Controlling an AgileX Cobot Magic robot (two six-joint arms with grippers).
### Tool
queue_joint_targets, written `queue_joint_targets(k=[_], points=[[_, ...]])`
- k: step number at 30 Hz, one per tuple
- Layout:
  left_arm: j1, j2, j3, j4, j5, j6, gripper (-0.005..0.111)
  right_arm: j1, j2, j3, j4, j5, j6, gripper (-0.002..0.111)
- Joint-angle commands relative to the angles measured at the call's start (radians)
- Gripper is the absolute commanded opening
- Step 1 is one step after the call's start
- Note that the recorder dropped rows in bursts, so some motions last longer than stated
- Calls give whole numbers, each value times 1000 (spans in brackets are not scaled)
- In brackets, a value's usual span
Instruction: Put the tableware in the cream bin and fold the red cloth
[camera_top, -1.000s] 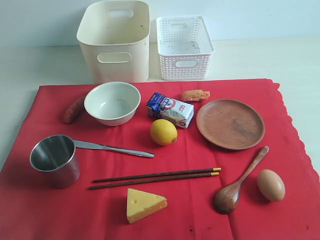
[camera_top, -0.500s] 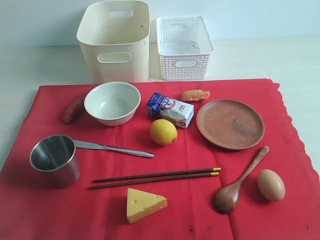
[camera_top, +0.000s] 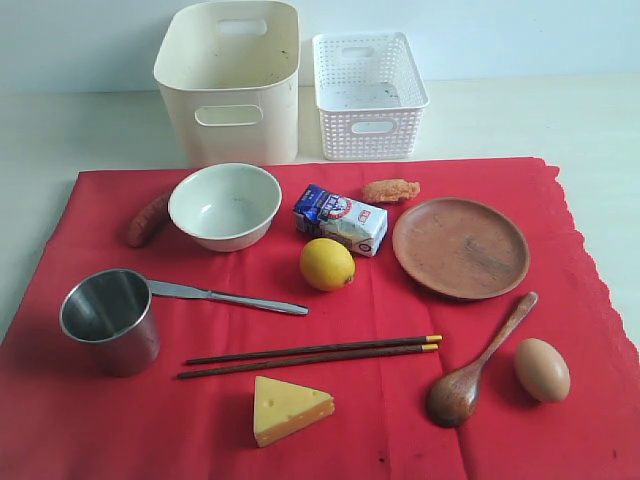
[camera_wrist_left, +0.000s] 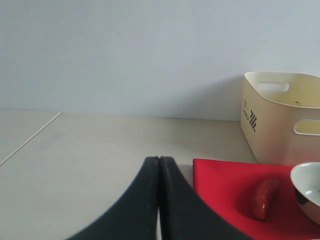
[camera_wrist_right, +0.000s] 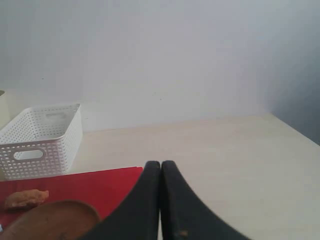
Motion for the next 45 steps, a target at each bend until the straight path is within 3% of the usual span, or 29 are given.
queue_joint_targets(k=[1, 19, 28, 32, 39, 45], points=[[1, -5, 2, 6, 0, 4, 0, -5, -6, 5, -3, -5, -6, 0], [1, -5, 2, 6, 0, 4, 0, -5, -6, 5, -3, -13, -4, 0], [1, -5, 2, 6, 0, 4, 0, -5, -6, 5, 126, -287, 83, 0], [1, -5, 2, 6, 0, 4, 0, -5, -6, -20, 126, -293, 83, 0], [1, -5, 2, 6, 0, 8, 0, -5, 196, -109, 126, -299, 83, 0], [1, -5, 2, 6, 0, 4, 0, -5, 542, -210, 126, -265, 98, 0]])
